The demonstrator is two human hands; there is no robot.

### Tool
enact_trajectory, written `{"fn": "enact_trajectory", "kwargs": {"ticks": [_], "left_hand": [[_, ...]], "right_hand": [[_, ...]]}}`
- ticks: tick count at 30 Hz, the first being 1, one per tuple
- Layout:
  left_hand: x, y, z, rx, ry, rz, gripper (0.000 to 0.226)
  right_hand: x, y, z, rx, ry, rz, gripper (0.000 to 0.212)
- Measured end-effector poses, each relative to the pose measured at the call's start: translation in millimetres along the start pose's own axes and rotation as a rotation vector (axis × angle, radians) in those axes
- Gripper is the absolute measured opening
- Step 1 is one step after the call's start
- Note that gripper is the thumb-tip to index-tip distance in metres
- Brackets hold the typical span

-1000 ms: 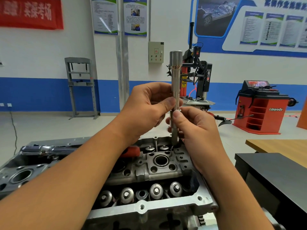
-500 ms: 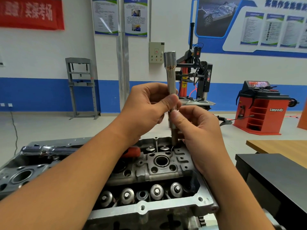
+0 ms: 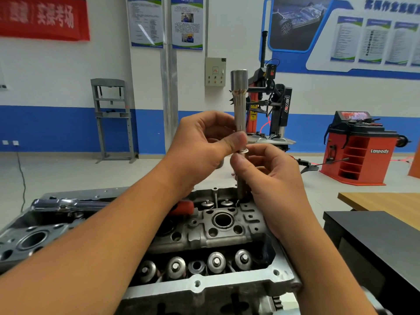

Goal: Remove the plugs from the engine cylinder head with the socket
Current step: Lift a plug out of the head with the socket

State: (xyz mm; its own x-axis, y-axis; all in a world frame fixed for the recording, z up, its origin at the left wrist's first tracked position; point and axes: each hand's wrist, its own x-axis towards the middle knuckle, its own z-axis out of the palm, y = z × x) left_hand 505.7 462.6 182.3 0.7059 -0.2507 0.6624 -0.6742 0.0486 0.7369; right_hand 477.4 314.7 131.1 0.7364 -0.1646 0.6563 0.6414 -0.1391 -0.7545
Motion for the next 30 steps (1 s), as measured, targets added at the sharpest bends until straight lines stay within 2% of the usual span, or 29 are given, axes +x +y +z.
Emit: {"fn": "enact_trajectory", "kwargs": {"ticks": [2,5,7,11,13,15,19,22,26,28,30], "left_hand": [[-0.4,0.5,-1.0,0.010,0.030,0.001,0.027],[0.1,1.3,-0.4,-0.081,-0.042,-0.025,0.016],[0.6,1.2,0.5,-0.103,-0.074,-0.026,0.015],[0.1,0.8,1.0,-0.033,-0.013,0.009,0.013],[0.0,-0.2,-0.4,0.003,0.031,-0.003,0.030],[0.8,-0.4,-1.4,-0.012,0.036,-0.006,0.035],[0.6,1.0,0.1,-0.074,-0.076,-0.011,0.012],[0.5,-0.5,-0.4,-0.064,-0.069,-0.030,0.019],[0.8,0.1,-1.3,-0.032,-0.024,-0.018,0.010],[0.5,0.2,-1.3,-0.017,-0.007,-0.010,0.019],[0.2,0.5,-1.4,-0.041,-0.017,-0.016,0.026]], "right_hand": [[0.6,0.6,-0.4,-0.016,0.023,0.004,0.012],[0.4,-1.2,0.7,-0.045,-0.024,-0.006,0.007],[-0.2,-3.5,1.7,-0.031,-0.035,-0.003,0.013],[-1.8,-6.6,1.8,0.014,-0.028,0.024,0.006],[-2.0,-5.2,0.5,-0.013,0.006,0.023,0.016],[-1.1,-3.3,0.2,-0.019,0.012,0.027,0.019],[0.0,-0.4,2.5,-0.048,-0.041,0.007,0.005],[-0.5,-1.9,3.8,-0.023,-0.053,0.018,0.013],[-0.3,-2.1,2.0,-0.011,-0.012,0.039,0.020],[0.5,0.3,-0.3,-0.035,0.026,0.033,0.021],[0.7,1.3,-0.3,-0.041,0.009,0.031,0.013]]}}
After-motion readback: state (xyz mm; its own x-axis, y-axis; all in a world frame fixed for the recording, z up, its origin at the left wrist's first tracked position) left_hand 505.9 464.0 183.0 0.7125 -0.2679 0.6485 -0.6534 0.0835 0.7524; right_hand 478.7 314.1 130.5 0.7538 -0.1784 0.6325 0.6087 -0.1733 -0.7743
